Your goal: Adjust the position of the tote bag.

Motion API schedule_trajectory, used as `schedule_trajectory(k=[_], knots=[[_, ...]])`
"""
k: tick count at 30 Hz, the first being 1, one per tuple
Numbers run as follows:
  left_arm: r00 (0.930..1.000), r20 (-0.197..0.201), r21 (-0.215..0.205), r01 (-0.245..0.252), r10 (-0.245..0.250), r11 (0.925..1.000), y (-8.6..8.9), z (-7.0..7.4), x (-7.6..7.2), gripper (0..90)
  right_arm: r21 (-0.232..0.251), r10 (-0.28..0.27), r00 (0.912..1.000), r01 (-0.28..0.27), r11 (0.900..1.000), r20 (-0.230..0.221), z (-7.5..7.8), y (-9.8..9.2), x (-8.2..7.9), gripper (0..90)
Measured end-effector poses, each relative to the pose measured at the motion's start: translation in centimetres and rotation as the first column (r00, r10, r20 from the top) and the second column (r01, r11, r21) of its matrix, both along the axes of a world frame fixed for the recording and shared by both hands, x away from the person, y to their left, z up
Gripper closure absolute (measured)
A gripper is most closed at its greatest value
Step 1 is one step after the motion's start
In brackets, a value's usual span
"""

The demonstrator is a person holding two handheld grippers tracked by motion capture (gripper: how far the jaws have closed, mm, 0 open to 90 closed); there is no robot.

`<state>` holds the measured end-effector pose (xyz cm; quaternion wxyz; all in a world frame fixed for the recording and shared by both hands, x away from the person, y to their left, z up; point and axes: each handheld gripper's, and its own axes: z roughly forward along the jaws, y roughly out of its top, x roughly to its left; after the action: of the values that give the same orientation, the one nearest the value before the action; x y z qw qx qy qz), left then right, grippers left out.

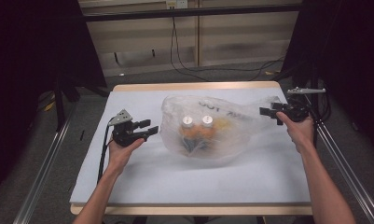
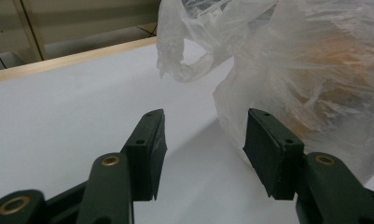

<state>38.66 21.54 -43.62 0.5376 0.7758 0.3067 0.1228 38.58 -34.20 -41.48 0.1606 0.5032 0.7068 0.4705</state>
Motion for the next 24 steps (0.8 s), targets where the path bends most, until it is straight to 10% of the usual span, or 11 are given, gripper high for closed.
schedule_trajectory(k=[11, 24], knots=[[0.9996, 0.005, 0.01, -0.029, 0.029, 0.9995, -0.1, 0.1, 0.4, 45.2, 0.032, 0.075, 0.9961, -0.076, 0.997, 0.048, 0.6, 1.5, 0.2, 90.0], [0.9983, 0.018, -0.02, -0.055, 0.055, 0.9983, -0.6, 0.0, 2.5, 41.8, 0.045, 0.128, 0.9793, -0.137, 0.99, 0.156, 5.0, 3.9, -0.9, 90.0]])
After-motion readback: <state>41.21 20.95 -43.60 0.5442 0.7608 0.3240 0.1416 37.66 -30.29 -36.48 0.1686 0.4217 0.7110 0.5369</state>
